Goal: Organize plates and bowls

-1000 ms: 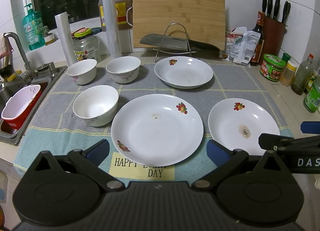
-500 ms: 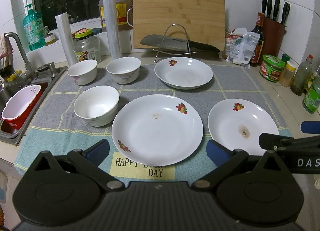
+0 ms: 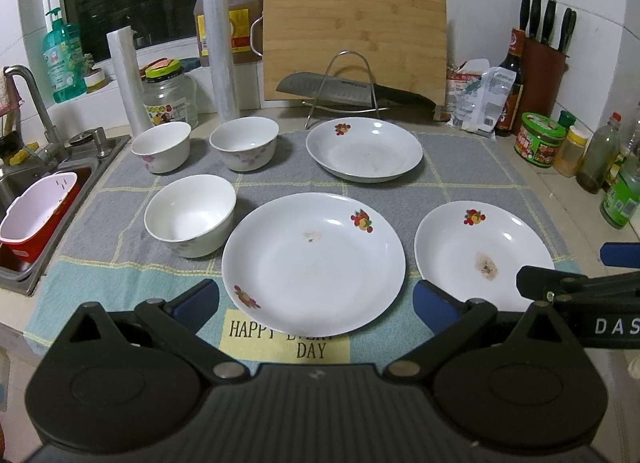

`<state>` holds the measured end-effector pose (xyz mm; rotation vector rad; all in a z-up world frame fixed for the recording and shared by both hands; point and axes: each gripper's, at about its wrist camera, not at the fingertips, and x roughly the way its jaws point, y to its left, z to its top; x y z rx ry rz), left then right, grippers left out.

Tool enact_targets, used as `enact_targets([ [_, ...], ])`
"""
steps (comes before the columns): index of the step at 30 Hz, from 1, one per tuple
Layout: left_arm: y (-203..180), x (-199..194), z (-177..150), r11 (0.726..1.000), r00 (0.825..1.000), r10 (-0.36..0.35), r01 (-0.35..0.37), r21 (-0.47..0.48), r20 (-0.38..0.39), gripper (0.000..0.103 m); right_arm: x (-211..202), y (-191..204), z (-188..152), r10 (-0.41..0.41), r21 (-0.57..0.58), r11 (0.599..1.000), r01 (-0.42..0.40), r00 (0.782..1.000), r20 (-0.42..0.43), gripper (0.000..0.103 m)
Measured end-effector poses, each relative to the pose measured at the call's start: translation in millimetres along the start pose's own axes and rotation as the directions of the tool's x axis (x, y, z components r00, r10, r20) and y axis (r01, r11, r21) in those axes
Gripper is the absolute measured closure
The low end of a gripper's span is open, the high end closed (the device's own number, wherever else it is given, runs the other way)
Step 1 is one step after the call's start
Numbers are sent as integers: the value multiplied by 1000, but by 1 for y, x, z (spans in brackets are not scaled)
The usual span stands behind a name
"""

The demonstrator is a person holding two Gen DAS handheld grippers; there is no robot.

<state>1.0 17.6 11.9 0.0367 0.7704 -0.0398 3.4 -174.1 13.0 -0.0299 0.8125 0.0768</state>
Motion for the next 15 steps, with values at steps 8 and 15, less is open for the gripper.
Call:
enact_targets([
  [8, 7, 5, 2, 998, 998, -55, 54, 29, 26, 1, -3, 7, 4, 1, 2, 1000, -1, 999, 38, 0],
  [15, 16, 12, 1, 989, 989, -131, 125, 79, 72, 1, -3, 9, 4, -26, 23, 999, 25, 998, 64, 0],
])
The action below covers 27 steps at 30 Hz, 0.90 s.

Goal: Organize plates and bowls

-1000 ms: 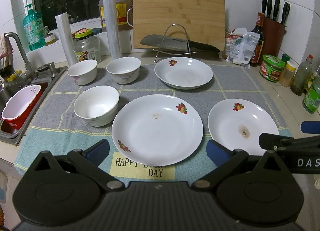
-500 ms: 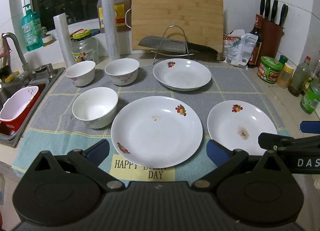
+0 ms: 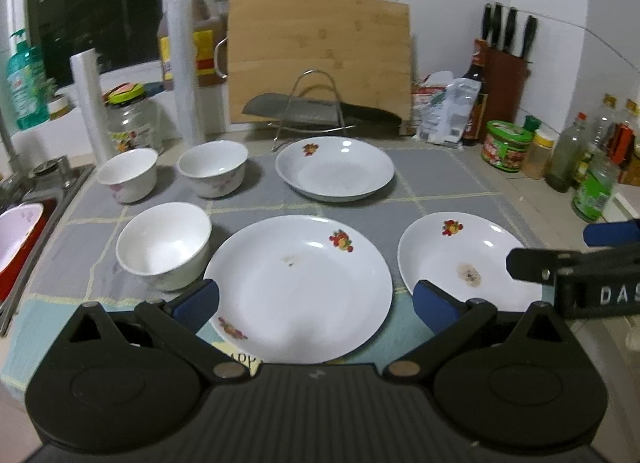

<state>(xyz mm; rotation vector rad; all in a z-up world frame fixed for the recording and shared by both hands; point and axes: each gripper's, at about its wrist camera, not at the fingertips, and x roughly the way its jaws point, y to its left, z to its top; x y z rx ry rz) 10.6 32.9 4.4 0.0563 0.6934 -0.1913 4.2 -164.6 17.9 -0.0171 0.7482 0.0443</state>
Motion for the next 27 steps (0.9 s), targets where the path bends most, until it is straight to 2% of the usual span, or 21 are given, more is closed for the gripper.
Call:
enact_targets([
  [7, 4, 5, -7, 996, 997, -77, 76, 54, 20, 1, 0, -7, -6, -67, 28, 997, 67, 998, 3, 0],
  [15, -2, 15, -18, 984, 987, -160, 160, 73, -9, 1, 3, -27, -14, -111, 80, 990, 112, 994, -18, 0],
  [21, -17, 22, -22, 976, 980, -197, 198, 89, -26, 1, 11, -41, -16, -112, 91, 989, 114, 993, -31, 0],
  [27, -42, 35, -25, 972, 977, -206, 211, 106, -56, 1, 30, -63, -13, -78, 89, 993, 82, 996, -47, 0],
])
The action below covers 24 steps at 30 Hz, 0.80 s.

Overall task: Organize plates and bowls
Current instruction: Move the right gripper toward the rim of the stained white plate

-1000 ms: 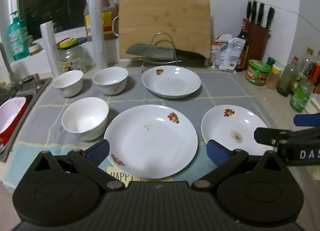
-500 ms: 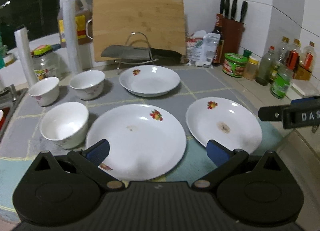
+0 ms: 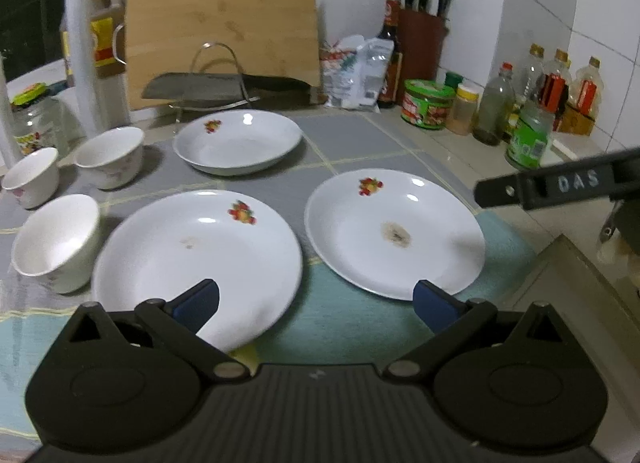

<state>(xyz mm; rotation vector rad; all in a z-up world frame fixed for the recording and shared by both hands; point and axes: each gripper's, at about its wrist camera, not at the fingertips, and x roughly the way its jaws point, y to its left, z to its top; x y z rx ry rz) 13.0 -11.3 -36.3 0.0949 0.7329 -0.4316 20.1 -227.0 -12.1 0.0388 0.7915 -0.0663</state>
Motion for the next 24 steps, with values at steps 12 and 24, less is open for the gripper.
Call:
enact_targets([
  [12, -48, 54, -7, 1000, 993, -9, 8, -2, -117, 1, 60, -43, 14, 85, -24, 996, -88, 992, -90, 0],
  [24, -70, 91, -12, 998, 989, 61, -60, 9, -133, 1, 112, -50, 11, 188, -96, 973, -209, 963, -191, 0],
])
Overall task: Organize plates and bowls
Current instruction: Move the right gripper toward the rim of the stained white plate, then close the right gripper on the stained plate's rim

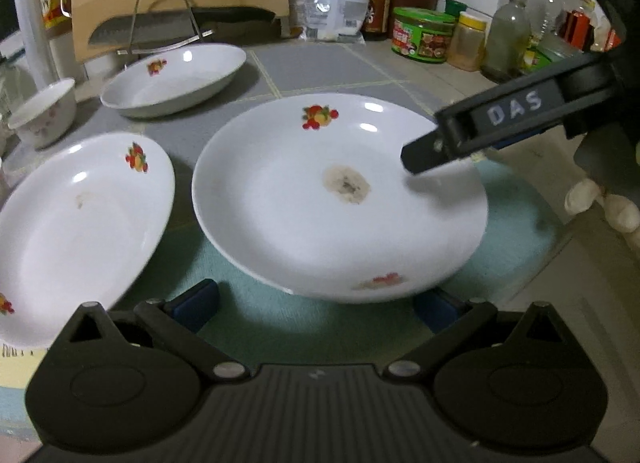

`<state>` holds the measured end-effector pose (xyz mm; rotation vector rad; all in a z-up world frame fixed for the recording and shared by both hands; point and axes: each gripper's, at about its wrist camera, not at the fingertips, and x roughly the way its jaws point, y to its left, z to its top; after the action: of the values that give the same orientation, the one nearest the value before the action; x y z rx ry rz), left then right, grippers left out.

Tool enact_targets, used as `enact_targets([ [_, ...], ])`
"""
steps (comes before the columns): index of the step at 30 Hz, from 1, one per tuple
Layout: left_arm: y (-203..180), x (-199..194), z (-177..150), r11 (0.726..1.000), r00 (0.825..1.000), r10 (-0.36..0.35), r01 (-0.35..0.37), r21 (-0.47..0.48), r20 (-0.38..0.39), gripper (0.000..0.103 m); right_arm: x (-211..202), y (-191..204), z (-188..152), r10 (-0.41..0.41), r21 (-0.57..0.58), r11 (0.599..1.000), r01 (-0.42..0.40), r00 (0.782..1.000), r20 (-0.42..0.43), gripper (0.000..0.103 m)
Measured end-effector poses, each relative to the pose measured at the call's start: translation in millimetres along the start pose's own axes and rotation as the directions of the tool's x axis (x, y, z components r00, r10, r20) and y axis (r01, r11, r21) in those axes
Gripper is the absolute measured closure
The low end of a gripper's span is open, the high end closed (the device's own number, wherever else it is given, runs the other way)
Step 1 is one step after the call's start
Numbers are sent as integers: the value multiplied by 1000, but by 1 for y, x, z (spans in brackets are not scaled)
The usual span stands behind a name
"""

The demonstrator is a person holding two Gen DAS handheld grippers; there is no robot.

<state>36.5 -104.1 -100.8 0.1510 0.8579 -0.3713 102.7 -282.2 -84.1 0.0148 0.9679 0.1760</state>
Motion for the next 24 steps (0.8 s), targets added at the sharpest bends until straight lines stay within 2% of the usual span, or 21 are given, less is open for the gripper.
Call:
enact_targets([
  [11, -5, 3, -2, 1000, 999, -3, 2, 30, 41, 0, 35, 10, 14, 58, -98, 993, -63, 997, -57, 0],
  [17, -4, 1, -14, 999, 993, -14, 10, 39, 119, 0, 38, 16, 16, 57, -168, 983, -69, 996, -71, 0],
  [24, -4, 2, -11, 999, 993, -17, 12, 43, 118, 0, 35, 10, 9, 91, -214, 972, -97, 995, -37, 0],
])
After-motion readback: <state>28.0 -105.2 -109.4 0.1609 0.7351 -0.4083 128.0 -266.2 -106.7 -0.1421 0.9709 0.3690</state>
